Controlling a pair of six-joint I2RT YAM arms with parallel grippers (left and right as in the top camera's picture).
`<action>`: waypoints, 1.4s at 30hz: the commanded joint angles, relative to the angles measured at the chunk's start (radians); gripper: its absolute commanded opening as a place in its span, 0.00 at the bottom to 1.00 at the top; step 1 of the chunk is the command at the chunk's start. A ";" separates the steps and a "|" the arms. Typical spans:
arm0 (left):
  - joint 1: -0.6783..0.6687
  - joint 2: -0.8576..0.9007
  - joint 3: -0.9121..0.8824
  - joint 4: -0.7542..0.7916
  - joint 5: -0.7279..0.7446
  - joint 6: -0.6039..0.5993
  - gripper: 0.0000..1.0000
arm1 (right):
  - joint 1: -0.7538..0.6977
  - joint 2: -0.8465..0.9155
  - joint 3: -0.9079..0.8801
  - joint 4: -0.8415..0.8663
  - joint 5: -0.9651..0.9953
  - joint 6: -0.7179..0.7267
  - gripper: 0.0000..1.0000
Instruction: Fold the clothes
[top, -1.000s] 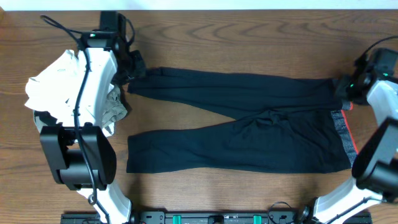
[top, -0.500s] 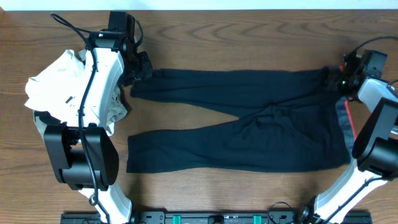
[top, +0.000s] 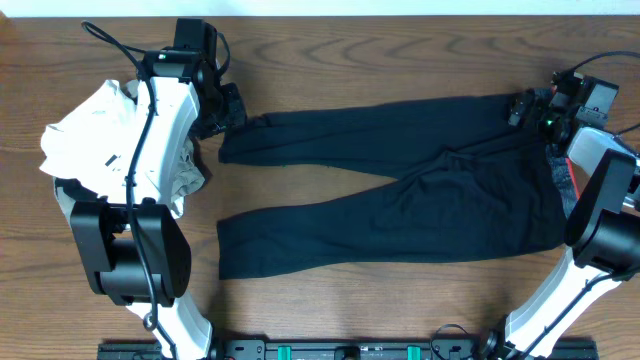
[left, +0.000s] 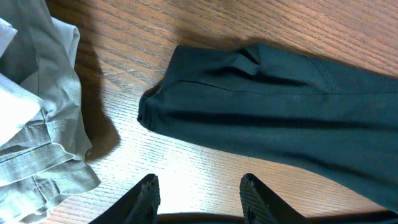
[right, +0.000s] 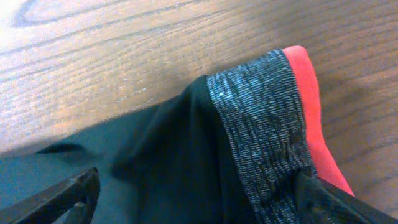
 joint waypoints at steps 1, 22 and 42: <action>0.001 0.007 -0.009 -0.006 0.003 0.006 0.45 | -0.003 -0.060 -0.021 -0.021 -0.062 0.012 0.99; 0.001 0.007 -0.055 -0.251 0.004 -0.021 0.62 | -0.179 -0.600 -0.042 -1.096 0.348 0.255 0.99; -0.098 -0.066 -0.477 -0.183 0.034 -0.040 0.60 | -0.313 -0.600 -0.459 -0.797 0.246 0.283 0.99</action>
